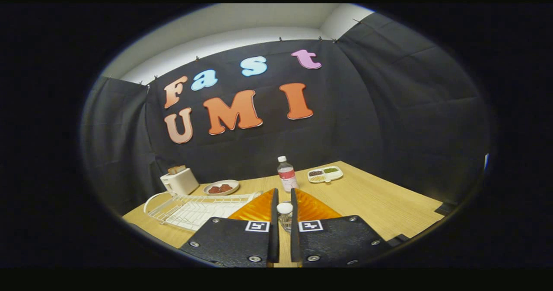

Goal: Take the plate from the dish rack, then take the spoon from the basket and place it into the plate.

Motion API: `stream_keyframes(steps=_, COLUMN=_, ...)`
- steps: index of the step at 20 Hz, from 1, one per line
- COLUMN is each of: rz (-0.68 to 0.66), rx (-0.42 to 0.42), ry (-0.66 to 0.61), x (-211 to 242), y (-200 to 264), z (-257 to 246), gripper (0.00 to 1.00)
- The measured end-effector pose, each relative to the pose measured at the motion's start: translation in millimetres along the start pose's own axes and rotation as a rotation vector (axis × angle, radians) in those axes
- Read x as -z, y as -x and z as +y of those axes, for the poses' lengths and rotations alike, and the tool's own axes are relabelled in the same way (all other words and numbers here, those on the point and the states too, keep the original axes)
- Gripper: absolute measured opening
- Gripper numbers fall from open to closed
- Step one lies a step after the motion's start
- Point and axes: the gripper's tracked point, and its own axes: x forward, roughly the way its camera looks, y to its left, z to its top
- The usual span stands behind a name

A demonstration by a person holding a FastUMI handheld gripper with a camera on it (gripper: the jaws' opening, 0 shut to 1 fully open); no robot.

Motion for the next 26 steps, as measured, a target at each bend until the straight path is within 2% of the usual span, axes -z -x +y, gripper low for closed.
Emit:
stream_keyframes(steps=10, rz=0.031, rx=-0.185, ry=-0.056, x=2.9, y=47.2, z=36.7, gripper=0.1)
stream_keyframes(steps=20, rz=0.211, rx=-0.379, ry=-0.105, x=68.7, y=53.7, z=82.1, gripper=0.1)
stream_keyframes(steps=26, rz=0.275, rx=-0.487, ry=-0.121, x=103.2, y=57.2, z=105.8, gripper=0.1)
